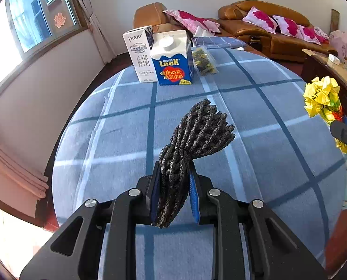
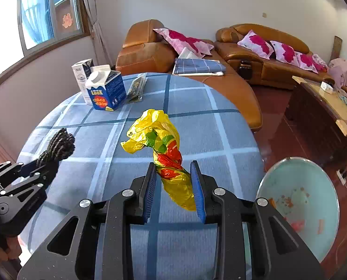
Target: Collect trash
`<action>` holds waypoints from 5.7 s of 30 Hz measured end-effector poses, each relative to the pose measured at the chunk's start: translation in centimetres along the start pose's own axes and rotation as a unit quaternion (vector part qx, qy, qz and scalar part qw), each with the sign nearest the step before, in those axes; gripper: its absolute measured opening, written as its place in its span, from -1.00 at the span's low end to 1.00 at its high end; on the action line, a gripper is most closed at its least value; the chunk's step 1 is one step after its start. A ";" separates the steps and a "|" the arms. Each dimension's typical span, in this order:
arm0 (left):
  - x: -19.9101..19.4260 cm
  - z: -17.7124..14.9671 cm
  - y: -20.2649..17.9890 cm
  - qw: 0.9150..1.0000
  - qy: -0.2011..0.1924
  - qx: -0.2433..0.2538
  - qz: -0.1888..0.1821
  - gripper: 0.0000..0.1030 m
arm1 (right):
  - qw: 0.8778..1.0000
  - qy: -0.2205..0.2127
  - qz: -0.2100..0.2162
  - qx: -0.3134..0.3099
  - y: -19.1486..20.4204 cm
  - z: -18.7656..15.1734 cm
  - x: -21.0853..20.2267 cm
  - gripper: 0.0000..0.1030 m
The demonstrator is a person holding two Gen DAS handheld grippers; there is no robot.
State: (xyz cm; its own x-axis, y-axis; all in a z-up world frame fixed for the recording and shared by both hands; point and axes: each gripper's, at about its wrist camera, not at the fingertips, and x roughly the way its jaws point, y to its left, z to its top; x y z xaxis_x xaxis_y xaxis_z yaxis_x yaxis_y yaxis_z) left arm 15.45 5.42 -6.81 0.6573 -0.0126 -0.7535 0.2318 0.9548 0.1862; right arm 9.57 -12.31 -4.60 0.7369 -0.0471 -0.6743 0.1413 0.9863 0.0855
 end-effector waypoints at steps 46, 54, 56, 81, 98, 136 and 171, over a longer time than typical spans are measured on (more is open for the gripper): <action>-8.0 -4.9 -9.4 0.999 -0.034 0.024 -0.028 -0.56 | 0.994 -0.050 -0.058 0.073 -7.8 -8.7 -9.5 -0.41; -8.5 -4.5 -11.9 0.998 -0.039 0.043 -0.033 -0.56 | 0.991 -0.052 -0.071 0.101 -10.2 -9.0 -9.7 -0.41; -8.6 -4.2 -12.7 0.997 -0.042 0.048 -0.038 -0.55 | 0.990 -0.056 -0.082 0.103 -10.8 -8.9 -9.8 -0.41; -7.0 -0.4 -24.2 0.987 -0.056 0.107 -0.103 -0.55 | 0.969 -0.033 -0.141 0.201 -21.8 -9.1 -4.6 -0.30; -6.3 0.5 -28.7 0.981 -0.059 0.128 -0.134 -0.50 | 0.948 -0.084 -0.203 0.232 -23.6 -9.0 -8.5 -0.23; -9.8 0.5 -20.8 0.983 -0.090 0.060 -0.151 0.88 | 0.924 -0.149 -0.239 0.259 -22.1 -10.0 -15.1 0.52; -17.1 -3.1 -16.6 0.972 -0.187 0.054 -0.129 0.88 | 0.920 -0.225 -0.258 0.192 -14.3 -10.2 -21.2 0.58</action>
State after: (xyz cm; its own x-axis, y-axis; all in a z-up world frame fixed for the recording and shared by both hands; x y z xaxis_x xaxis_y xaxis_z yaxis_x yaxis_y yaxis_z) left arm -1.89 -9.26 1.07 0.7770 -0.3741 -0.5064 0.4842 0.8691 0.1009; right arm -14.81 -23.86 1.03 0.6937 -0.6388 -0.3327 0.7077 0.6903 0.1503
